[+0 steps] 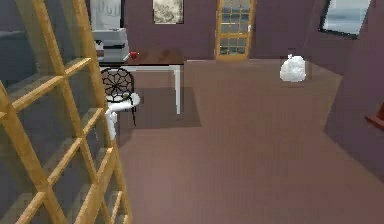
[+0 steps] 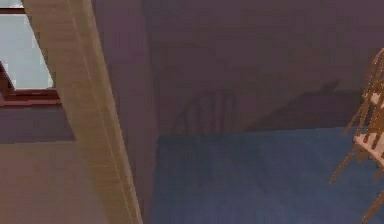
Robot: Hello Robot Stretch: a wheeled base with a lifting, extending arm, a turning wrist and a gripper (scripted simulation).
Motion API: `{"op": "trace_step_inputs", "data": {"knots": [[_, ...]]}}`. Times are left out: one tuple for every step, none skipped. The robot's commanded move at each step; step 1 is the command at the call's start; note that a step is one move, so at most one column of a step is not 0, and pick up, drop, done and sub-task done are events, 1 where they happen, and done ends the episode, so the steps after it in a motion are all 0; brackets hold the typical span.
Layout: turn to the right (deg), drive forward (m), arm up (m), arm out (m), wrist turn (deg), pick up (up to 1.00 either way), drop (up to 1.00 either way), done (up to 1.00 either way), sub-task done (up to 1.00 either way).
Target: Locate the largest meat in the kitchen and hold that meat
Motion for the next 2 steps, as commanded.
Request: {"op": "trace_step_inputs", "data": {"knots": [[-3.0,0.0,0.0,0.0,0.0,0.0,0.0,0.0,0.0],[0.0,1.0,0.0,0.0,0.0,0.0,0.0,0.0,0.0]]}}
